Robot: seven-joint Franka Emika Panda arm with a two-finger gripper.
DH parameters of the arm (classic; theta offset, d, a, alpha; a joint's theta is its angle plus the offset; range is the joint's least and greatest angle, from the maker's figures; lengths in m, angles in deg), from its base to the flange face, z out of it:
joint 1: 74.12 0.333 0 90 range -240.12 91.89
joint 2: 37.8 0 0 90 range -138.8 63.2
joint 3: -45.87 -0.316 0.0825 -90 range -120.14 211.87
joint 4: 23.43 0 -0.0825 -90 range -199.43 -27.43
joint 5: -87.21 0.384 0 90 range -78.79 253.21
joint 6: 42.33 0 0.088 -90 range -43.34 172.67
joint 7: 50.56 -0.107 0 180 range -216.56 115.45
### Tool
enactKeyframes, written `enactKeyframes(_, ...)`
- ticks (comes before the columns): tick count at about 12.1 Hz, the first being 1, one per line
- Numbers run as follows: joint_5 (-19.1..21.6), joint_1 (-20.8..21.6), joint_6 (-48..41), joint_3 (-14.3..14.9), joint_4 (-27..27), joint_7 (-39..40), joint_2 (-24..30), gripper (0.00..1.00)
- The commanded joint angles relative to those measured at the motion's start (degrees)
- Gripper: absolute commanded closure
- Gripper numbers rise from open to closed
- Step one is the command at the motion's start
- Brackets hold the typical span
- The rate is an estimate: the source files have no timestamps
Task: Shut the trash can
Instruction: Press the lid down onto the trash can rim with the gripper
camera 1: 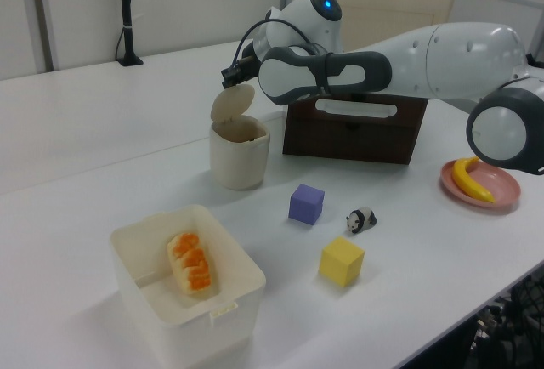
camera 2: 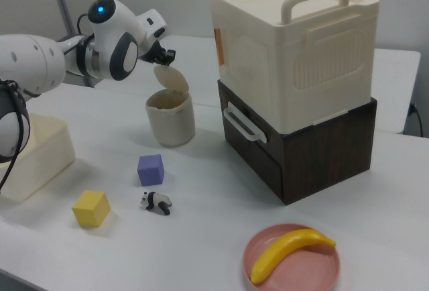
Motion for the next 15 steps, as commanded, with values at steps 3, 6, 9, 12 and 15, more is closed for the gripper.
enactKeyframes(3,0.7,0.6,-1.3,0.4,-0.7,-1.2,1.2,1.0)
enactKeyframes(6,0.7,0.5,-1.5,0.4,-0.8,-1.9,1.2,1.0)
enactKeyframes(9,0.6,0.3,-2.6,0.5,-0.9,-3.9,1.2,1.0)
enactKeyframes(12,0.7,0.1,-4.1,0.6,-1.3,-5.3,1.6,1.0)
enactKeyframes(15,0.6,0.1,-6.9,0.9,-1.9,-7.1,2.9,1.0)
